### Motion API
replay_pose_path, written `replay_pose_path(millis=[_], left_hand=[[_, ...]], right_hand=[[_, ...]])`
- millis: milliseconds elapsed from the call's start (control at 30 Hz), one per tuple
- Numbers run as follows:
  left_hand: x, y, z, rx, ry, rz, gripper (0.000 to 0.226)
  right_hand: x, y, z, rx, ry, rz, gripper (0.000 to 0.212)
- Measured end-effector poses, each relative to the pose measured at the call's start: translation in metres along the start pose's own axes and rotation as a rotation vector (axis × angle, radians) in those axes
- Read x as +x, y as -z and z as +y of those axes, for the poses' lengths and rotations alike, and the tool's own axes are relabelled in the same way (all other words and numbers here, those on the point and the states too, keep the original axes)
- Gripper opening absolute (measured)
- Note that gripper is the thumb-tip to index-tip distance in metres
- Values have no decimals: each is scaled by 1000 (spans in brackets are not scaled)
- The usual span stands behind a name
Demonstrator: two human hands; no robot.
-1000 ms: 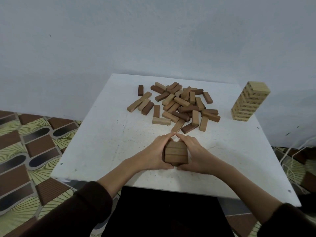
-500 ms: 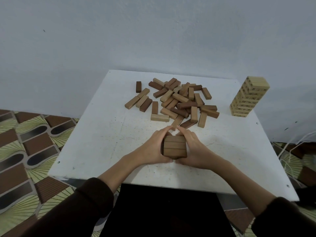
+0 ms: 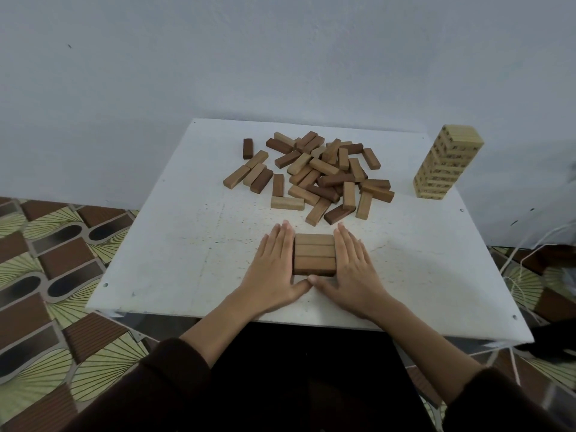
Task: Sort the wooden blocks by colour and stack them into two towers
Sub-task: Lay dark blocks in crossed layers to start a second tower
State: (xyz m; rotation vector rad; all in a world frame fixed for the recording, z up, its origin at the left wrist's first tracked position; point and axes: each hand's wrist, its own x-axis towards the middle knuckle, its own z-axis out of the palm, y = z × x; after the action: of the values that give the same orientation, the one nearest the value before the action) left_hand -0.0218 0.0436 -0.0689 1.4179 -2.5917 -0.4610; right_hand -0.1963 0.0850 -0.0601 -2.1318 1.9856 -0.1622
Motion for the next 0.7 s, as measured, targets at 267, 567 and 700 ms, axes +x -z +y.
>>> replay_pose_path(millis=[267, 567, 700], left_hand=[[2, -4, 0, 114, 24, -35, 111], [4, -3, 1, 149, 35, -56, 112], [3, -1, 1, 140, 31, -59, 112]], right_hand=[[2, -5, 2, -37, -1, -7, 122], [3, -6, 2, -117, -11, -35, 119], [2, -7, 2, -124, -9, -35, 117]])
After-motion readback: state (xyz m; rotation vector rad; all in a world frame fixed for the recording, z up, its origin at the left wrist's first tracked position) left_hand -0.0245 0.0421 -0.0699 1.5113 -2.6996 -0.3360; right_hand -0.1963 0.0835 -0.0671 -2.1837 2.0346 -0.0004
